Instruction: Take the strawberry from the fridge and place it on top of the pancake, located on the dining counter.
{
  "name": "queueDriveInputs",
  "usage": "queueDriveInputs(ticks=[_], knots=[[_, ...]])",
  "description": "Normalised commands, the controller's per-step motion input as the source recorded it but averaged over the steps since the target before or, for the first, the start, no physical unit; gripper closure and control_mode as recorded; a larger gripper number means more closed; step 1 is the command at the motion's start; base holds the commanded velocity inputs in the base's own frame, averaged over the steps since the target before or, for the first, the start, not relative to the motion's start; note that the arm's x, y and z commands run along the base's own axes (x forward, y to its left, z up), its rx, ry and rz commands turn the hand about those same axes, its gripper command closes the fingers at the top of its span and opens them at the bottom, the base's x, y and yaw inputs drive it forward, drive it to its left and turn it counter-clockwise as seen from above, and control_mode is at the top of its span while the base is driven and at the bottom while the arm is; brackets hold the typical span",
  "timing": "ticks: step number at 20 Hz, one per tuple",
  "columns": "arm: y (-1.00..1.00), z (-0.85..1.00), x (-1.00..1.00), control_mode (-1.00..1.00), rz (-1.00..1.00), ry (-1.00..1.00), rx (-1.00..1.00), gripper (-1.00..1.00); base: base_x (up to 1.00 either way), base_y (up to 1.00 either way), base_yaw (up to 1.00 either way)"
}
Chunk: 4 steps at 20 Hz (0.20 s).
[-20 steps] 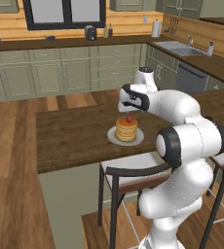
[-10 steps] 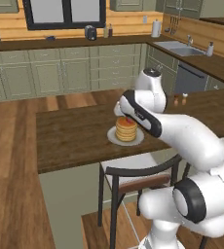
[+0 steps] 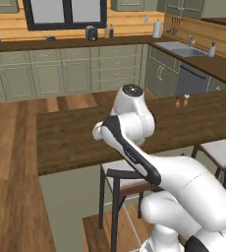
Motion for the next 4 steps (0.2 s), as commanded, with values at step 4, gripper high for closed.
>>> queueDriveInputs(ticks=[4], knots=[[0.74, -0.01, -0.1, -1.0, 0.05, 0.21, -0.12, -1.0, 0.0, 0.0, 0.0]])
